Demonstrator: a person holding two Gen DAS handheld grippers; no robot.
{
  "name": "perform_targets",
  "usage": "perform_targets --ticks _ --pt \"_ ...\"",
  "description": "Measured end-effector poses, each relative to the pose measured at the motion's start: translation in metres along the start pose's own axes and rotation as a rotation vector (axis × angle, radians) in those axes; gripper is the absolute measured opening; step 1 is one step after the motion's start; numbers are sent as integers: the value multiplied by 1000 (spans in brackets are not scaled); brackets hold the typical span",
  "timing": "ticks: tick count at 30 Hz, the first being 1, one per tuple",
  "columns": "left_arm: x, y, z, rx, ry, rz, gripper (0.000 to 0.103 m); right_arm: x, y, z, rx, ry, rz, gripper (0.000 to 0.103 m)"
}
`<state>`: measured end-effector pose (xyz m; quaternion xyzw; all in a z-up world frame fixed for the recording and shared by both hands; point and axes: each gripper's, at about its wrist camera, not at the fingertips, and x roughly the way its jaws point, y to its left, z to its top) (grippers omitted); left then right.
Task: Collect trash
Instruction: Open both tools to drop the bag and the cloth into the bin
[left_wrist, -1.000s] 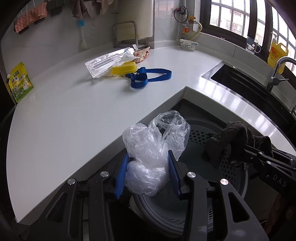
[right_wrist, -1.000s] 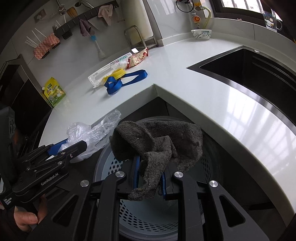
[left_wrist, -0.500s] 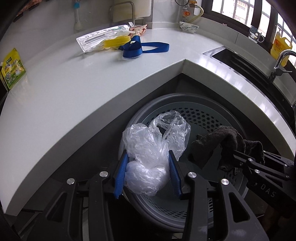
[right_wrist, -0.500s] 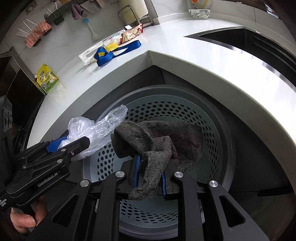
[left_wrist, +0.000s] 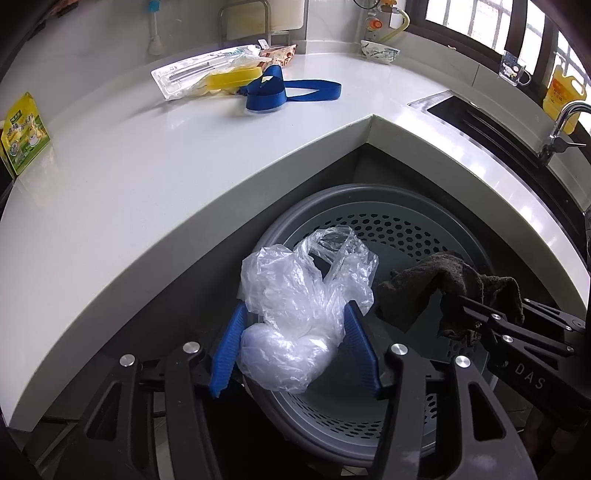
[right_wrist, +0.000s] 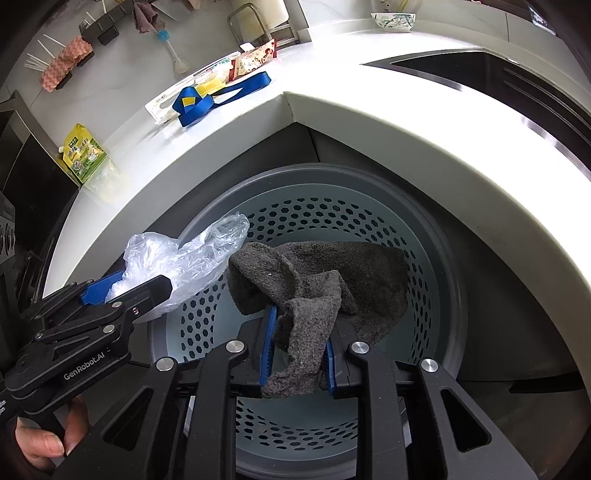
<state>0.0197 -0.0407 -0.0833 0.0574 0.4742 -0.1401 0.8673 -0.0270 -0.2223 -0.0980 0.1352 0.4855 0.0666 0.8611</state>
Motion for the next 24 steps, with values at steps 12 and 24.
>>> perform_targets --ticks 12,24 --pt "0 1 1 3 2 8 70 -5 -5 1 9 -30 -9 42" --pt "-1 2 0 3 0 11 70 -9 -7 0 14 -41 -11 42"
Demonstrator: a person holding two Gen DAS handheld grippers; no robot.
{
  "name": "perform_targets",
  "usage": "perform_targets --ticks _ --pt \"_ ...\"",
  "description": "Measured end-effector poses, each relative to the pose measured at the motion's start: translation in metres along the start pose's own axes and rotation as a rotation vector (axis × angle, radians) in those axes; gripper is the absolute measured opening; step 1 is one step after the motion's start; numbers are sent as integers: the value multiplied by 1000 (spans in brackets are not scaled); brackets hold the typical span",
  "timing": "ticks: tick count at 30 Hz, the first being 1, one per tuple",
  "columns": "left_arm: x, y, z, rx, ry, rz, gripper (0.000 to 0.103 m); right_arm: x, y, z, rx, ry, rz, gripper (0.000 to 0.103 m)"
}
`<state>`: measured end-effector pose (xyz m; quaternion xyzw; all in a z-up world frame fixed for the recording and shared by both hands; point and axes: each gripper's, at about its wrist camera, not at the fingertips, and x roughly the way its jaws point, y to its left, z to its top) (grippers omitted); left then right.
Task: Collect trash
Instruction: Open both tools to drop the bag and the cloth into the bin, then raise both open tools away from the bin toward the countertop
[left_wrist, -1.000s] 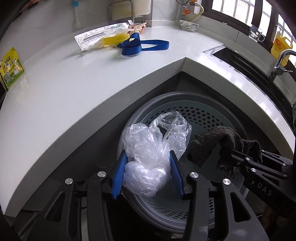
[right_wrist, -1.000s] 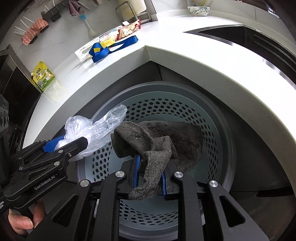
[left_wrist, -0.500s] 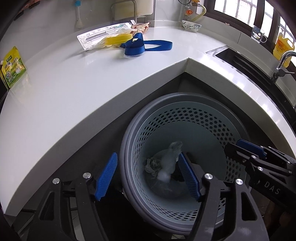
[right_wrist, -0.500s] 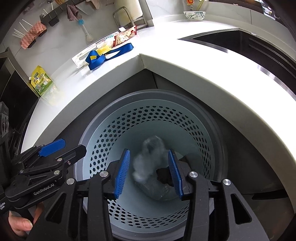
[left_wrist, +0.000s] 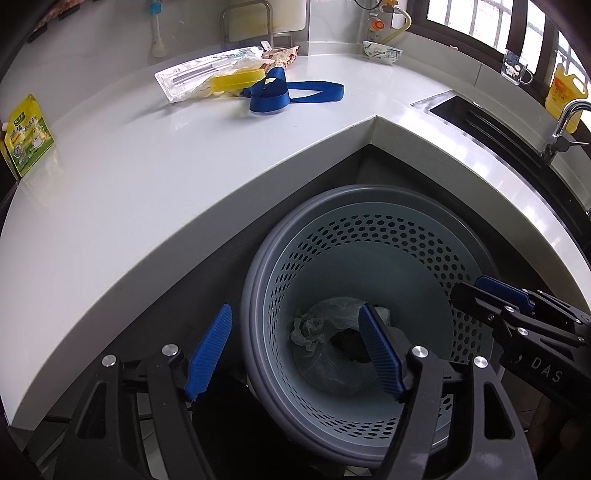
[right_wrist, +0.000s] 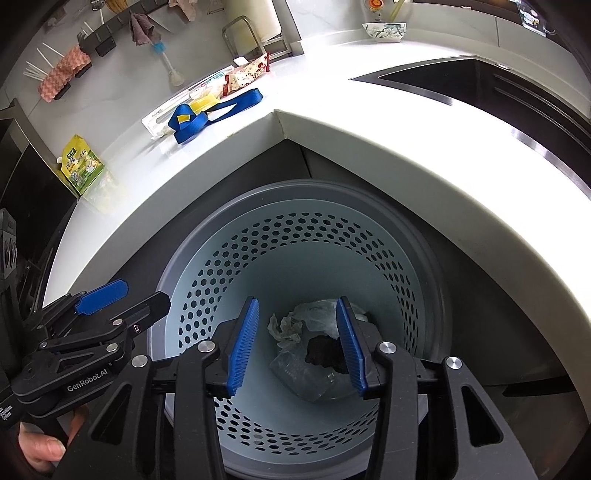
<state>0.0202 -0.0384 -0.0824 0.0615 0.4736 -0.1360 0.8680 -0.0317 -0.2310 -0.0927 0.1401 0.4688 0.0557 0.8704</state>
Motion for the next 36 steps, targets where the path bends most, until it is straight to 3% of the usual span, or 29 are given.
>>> perform_targets --ticks 26,36 --pt "-2 12 4 -36 -8 13 73 3 6 2 -18 1 6 48" --pt "-24 29 23 -36 -93 46 77 -3 8 17 -22 -34 18 50"
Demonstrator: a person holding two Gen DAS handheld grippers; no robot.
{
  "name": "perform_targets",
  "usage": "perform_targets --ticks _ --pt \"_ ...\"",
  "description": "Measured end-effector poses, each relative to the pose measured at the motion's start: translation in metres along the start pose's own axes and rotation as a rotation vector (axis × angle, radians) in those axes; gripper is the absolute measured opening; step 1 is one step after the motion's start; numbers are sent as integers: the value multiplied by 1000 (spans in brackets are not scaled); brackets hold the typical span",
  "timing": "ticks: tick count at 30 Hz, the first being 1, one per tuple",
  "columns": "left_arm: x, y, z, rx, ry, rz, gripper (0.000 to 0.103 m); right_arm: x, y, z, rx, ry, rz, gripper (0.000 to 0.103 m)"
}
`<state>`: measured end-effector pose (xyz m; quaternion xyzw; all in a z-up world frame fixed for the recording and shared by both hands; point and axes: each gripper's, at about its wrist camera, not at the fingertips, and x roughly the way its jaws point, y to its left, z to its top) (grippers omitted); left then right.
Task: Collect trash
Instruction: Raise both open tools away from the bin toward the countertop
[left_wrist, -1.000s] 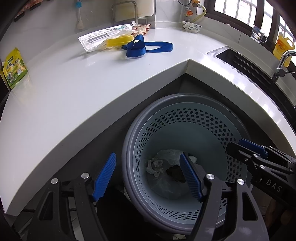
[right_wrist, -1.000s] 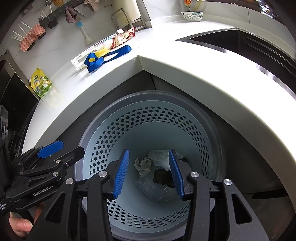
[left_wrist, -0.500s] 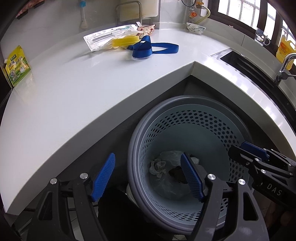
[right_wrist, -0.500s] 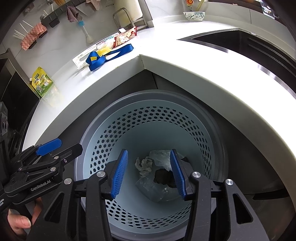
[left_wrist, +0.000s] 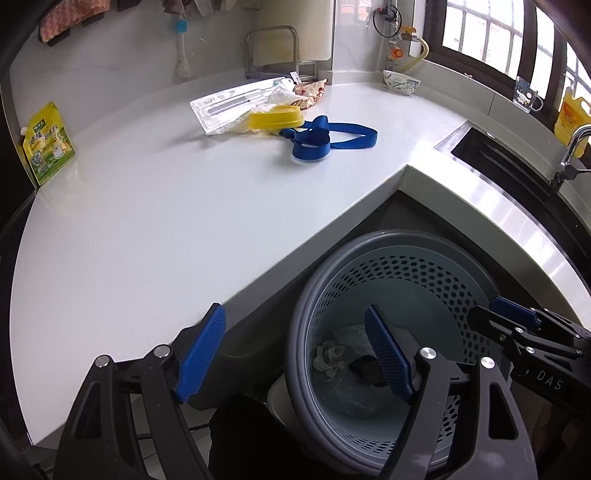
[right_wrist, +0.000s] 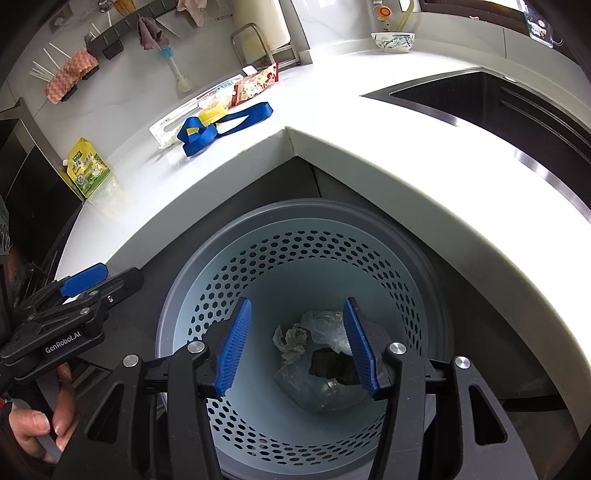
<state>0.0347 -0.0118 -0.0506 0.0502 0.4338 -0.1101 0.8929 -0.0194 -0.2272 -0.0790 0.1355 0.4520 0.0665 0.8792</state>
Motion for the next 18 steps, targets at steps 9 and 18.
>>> perform_targets --ticks 9,18 --pt "-26 13 22 -25 -73 -26 78 -7 16 31 -31 -59 38 52" --pt "-38 33 52 -39 -167 2 80 -4 42 72 -93 -117 72 54"
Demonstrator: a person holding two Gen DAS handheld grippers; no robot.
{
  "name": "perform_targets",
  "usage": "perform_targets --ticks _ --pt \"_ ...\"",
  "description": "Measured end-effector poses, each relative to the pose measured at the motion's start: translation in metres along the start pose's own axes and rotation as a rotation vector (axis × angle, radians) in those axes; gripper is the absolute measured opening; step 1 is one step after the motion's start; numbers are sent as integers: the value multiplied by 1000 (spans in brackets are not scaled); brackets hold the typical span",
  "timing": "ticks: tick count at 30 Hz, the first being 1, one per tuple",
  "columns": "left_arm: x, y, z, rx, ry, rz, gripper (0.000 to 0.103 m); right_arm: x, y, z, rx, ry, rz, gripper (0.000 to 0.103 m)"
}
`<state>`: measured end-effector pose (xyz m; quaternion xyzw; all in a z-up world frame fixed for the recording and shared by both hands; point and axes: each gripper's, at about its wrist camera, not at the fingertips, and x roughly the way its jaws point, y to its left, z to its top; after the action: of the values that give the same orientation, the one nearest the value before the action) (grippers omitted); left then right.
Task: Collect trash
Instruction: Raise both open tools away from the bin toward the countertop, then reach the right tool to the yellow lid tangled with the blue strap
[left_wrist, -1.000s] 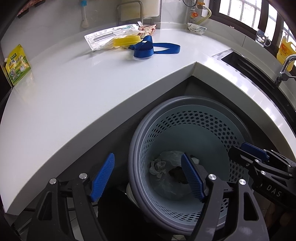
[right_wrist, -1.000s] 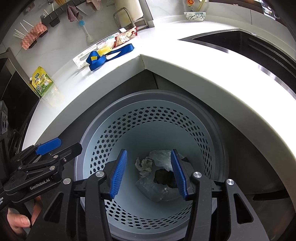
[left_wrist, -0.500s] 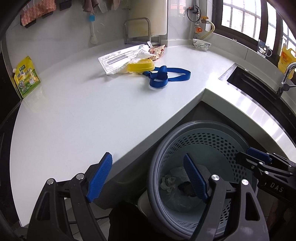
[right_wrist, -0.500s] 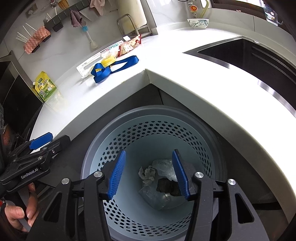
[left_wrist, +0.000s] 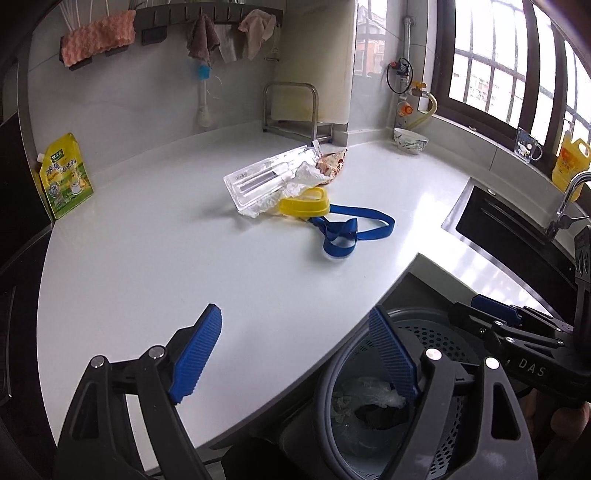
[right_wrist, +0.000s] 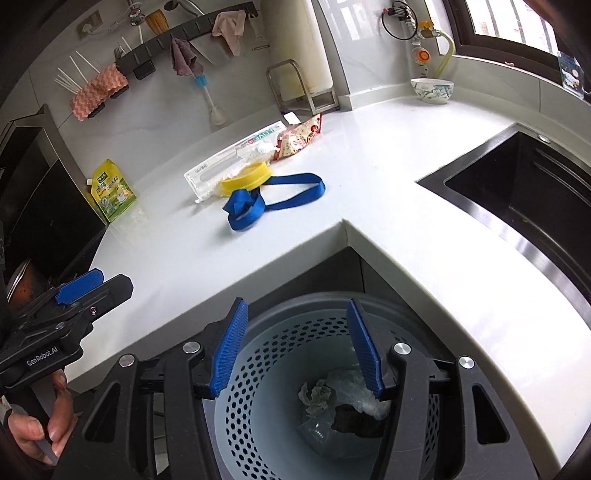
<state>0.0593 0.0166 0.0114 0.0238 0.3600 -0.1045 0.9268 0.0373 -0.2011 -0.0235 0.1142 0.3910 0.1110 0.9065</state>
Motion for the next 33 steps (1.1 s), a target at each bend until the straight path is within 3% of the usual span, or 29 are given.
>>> perform_targets --ticks 8,15,20,23,33 --pt "9 28 33 -43 -58 32 83 24 17 42 -71 -20 13 56" --pt "33 45 50 -72 -55 61 83 62 28 67 -137 15 16 60" --pt "45 51 54 -85 -42 74 83 85 36 80 -186 32 17 63" --pt "52 54 54 -89 -28 81 83 96 36 88 -195 28 23 71" --pt "66 59 52 -89 3 97 83 125 41 111 -192 30 59 71"
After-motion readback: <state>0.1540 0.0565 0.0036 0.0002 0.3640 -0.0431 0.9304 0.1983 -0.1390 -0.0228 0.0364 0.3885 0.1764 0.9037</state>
